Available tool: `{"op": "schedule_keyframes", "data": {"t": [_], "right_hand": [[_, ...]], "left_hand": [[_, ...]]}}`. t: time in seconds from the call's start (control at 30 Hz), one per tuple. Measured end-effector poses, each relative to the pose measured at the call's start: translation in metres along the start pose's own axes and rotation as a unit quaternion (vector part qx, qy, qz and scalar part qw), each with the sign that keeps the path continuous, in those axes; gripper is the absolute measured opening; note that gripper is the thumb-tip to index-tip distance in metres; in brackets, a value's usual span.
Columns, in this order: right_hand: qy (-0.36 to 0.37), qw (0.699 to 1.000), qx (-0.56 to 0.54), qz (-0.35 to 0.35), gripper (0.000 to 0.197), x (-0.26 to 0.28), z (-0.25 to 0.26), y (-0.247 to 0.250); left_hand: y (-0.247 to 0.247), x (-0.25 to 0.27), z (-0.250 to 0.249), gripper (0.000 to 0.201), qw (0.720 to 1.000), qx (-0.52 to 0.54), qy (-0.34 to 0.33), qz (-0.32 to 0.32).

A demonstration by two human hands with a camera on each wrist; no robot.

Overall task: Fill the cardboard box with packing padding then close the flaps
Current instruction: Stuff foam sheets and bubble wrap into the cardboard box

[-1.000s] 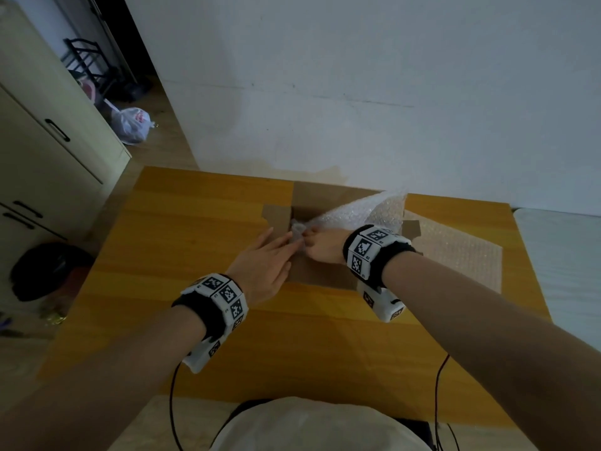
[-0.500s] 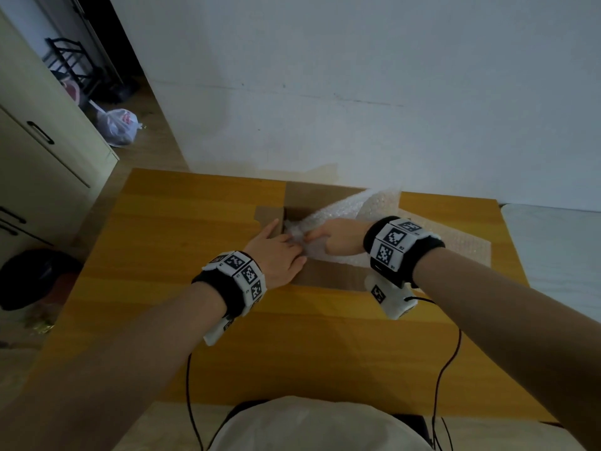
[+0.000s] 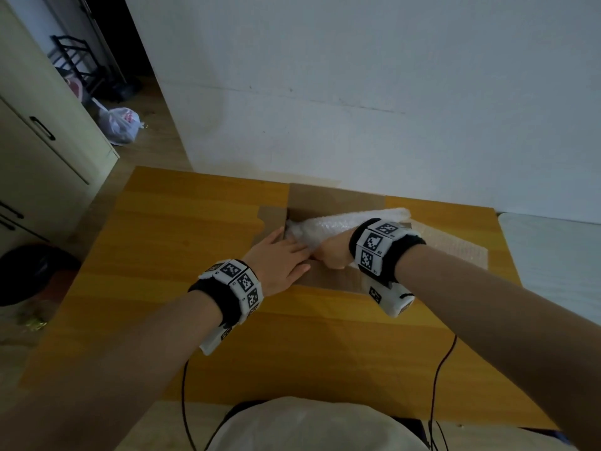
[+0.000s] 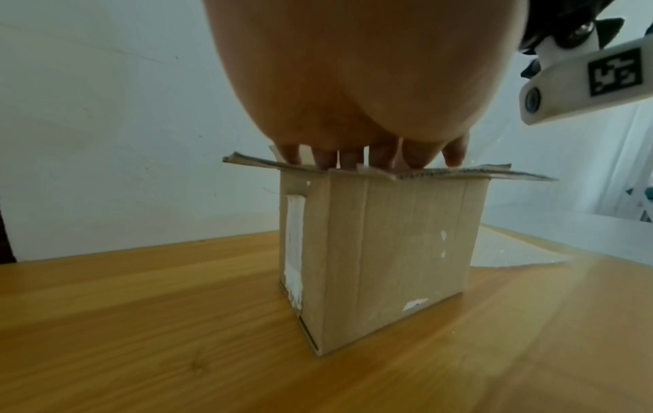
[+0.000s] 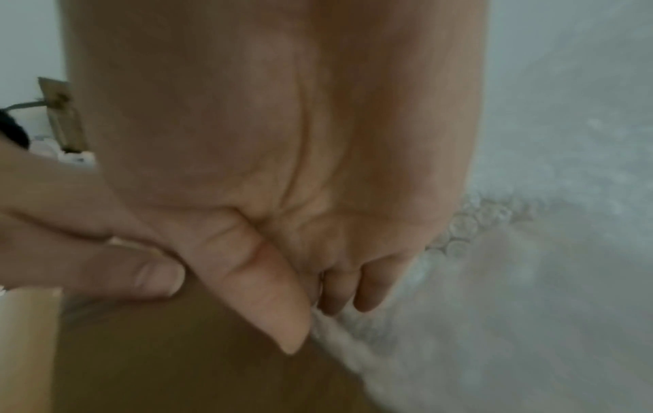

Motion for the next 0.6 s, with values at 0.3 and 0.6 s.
{"op": "schedule_keyframes", "data": {"t": [0.3, 0.6], "right_hand": [[0.132, 0.955, -0.105, -0.245, 0.051, 0.048, -0.034, 0.034], [0.017, 0.99, -0.015, -0.14, 0.058, 0.034, -0.055, 0.002]], "left_hand": [[-0.004, -0.018, -0.004, 0.058, 0.999, 0.005, 0.025, 0.043], [0.002, -0.023, -0.006, 0.059, 0.996, -0.009, 0.029, 0.088]]}}
Point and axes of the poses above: each hand's wrist, its own x-axis away from the middle knuckle, its own y-axis out of the back of the hand, z = x × y, the point moved 3 cm from there along -x, towards the middle knuckle, and after that the axes turned 4 degrees about x, right-handed, at the moved point
